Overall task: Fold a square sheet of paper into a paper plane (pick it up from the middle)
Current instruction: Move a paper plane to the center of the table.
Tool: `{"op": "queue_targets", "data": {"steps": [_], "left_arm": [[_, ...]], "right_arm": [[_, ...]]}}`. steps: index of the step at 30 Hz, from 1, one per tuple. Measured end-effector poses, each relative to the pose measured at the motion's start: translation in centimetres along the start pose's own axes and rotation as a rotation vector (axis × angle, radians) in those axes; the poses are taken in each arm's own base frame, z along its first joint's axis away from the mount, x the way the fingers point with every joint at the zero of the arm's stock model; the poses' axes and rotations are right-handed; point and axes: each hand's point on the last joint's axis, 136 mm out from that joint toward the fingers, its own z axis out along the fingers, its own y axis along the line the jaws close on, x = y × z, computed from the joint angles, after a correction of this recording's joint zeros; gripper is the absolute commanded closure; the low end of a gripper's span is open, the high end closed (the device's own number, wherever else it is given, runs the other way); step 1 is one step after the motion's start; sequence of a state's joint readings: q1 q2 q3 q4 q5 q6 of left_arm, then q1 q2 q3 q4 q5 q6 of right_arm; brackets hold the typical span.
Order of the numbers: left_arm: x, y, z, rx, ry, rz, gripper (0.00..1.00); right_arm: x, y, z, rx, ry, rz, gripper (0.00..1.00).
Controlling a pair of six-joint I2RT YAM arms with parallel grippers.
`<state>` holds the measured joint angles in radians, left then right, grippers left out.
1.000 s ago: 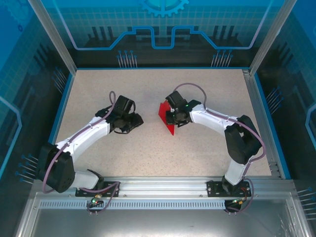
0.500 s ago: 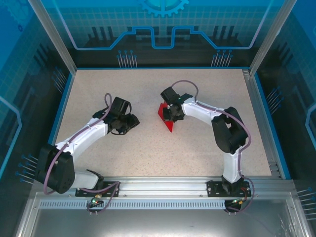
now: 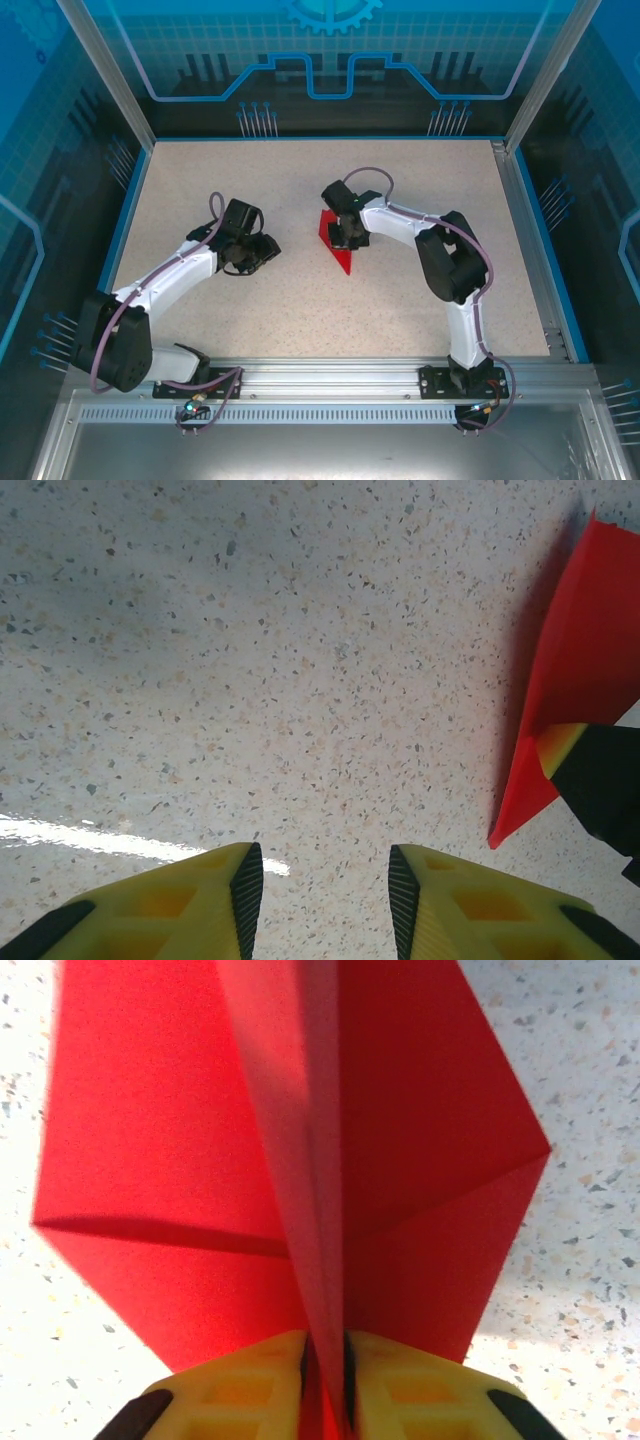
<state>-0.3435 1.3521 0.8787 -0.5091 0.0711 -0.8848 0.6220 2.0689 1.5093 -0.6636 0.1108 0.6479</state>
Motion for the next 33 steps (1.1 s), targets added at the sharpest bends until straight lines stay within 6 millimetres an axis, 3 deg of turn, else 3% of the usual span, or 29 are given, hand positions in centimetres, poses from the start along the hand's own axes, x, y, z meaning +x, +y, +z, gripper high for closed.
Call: {"op": "queue_targets", "data": {"steps": [9,27,30,33], "left_arm": [[0.1,0.0,0.4,0.002,0.013,-0.003,0.58],[0.1,0.3,0.6,-0.002,0.016,-0.007,0.57],[0.1,0.3,0.6,-0.003,0.016,-0.006,0.57],[0.0,0.5,0.5,-0.007,0.011,-0.006,0.57]], "right_arm": [[0.5,-0.6,1.1,0.032,0.025,0.014,0.73],[0.6,0.2,1.0,0.061,0.017,0.029,0.38],[0.5,0.1,0.1,0.061,0.012,0.016,0.32],[-0.2,0.3,-2.9,0.030,-0.050,-0.001,0.27]]}}
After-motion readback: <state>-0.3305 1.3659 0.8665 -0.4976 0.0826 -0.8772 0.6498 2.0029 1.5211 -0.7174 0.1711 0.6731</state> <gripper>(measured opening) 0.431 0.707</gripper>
